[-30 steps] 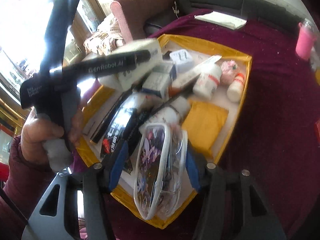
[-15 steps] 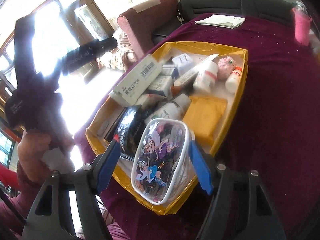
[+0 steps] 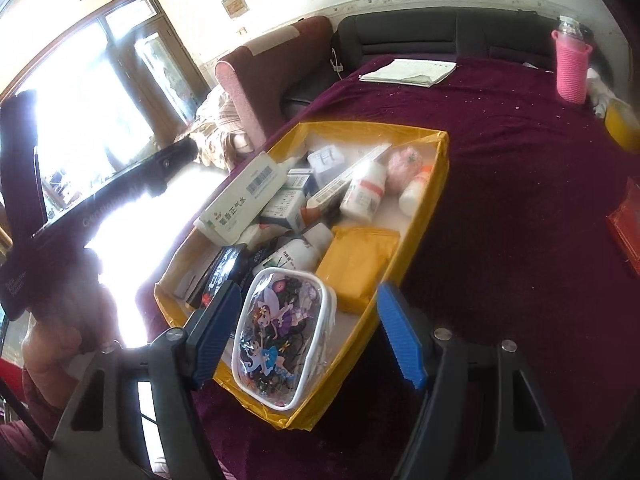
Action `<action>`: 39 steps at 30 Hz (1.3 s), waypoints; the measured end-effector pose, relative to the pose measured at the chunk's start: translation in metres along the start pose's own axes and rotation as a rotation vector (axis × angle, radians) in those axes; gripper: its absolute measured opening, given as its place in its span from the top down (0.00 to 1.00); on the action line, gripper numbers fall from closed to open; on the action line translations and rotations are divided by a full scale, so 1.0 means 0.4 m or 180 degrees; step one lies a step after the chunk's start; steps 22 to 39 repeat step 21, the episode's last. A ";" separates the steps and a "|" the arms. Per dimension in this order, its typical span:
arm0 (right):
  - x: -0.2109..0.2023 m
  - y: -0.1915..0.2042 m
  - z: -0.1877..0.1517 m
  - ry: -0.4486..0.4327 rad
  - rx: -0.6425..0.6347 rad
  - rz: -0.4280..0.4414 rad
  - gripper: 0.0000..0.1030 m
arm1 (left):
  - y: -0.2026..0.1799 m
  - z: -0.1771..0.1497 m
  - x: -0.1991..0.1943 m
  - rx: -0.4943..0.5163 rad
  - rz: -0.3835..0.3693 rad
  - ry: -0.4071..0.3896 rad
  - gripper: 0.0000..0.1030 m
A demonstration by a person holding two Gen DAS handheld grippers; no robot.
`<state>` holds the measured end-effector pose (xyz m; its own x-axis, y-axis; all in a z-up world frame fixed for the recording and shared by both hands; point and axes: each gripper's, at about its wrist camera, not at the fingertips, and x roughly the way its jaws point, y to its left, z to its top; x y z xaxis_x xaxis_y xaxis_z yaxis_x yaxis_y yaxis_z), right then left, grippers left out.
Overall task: Organize objects
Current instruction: 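Lower the pencil case into the tray and open the right gripper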
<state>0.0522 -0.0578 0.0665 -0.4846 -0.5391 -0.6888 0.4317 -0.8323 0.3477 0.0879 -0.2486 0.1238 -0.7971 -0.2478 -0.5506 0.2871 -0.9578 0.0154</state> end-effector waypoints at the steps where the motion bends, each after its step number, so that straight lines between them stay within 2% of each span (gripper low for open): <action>1: -0.006 -0.005 0.002 -0.0021 0.0019 -0.0025 0.31 | 0.000 -0.001 -0.004 -0.0007 0.0010 -0.0005 0.23; 3: -0.016 -0.015 0.005 -0.0063 0.0061 -0.0090 0.31 | -0.001 -0.002 -0.019 -0.0021 -0.0022 -0.0063 0.23; 5: -0.025 -0.022 0.007 -0.0100 0.0082 -0.0152 0.31 | 0.005 0.000 -0.046 -0.0081 -0.0195 -0.0154 0.21; 6: -0.029 -0.024 0.009 -0.0121 0.0077 -0.0191 0.31 | 0.008 0.003 -0.058 -0.0111 -0.0298 -0.0175 0.16; 7: -0.032 -0.025 0.010 -0.0141 0.0062 -0.0231 0.32 | 0.011 0.006 -0.070 -0.0143 -0.0426 -0.0196 0.01; 9: -0.040 -0.020 0.011 -0.0177 0.0016 -0.0307 0.32 | 0.025 0.007 -0.099 -0.0277 -0.0730 -0.0303 0.01; 12: -0.045 -0.004 0.019 -0.0224 -0.0115 -0.0437 0.32 | 0.045 0.006 -0.118 -0.0466 -0.0843 -0.0304 0.01; 16: -0.043 0.031 0.038 -0.0260 -0.0355 -0.0648 0.32 | 0.058 -0.027 -0.115 -0.0531 -0.0654 -0.0071 0.01; 21: -0.019 0.093 0.058 -0.0291 -0.0691 -0.0825 0.32 | 0.066 -0.094 -0.153 -0.0448 -0.0069 -0.0036 0.01; 39: -0.019 0.093 0.058 -0.0291 -0.0691 -0.0825 0.32 | 0.066 -0.094 -0.153 -0.0448 -0.0069 -0.0036 0.01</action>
